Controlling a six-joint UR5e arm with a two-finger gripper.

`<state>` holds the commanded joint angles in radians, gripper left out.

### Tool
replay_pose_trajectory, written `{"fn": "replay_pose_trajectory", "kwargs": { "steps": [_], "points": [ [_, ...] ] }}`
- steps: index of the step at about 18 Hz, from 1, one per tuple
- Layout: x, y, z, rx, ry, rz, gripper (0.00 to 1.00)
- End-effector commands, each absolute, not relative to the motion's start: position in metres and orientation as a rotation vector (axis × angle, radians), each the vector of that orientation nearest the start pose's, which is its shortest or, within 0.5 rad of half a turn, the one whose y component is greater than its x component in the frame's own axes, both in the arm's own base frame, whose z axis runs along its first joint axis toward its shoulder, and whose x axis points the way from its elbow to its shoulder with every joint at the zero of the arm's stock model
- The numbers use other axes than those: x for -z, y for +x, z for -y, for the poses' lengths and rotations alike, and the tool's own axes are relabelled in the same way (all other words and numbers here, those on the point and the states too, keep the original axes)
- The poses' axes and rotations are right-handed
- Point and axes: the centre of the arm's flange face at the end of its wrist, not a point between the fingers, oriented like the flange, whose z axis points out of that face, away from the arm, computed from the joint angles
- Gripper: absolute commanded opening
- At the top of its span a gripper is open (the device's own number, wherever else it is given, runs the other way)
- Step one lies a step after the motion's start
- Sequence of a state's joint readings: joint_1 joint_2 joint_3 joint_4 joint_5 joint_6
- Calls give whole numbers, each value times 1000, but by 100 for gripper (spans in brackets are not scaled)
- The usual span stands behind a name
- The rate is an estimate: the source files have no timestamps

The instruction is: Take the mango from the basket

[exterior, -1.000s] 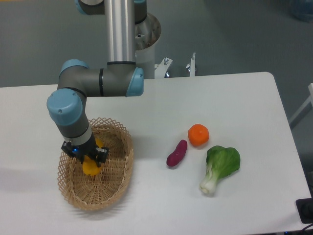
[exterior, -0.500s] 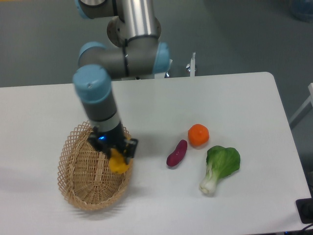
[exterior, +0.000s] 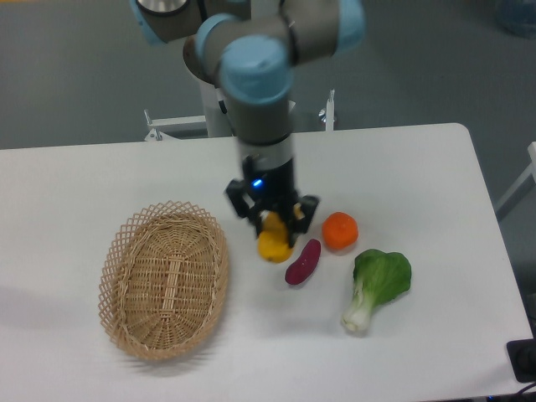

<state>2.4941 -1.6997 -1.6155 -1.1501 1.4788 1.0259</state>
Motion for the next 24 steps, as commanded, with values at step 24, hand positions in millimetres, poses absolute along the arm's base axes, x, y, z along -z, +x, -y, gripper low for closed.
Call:
{"fn": "replay_pose_trajectory", "kwargs": {
  "steps": [24],
  "points": [
    [-454,-421,-409,-259,-2939,-214,48]
  ]
}}
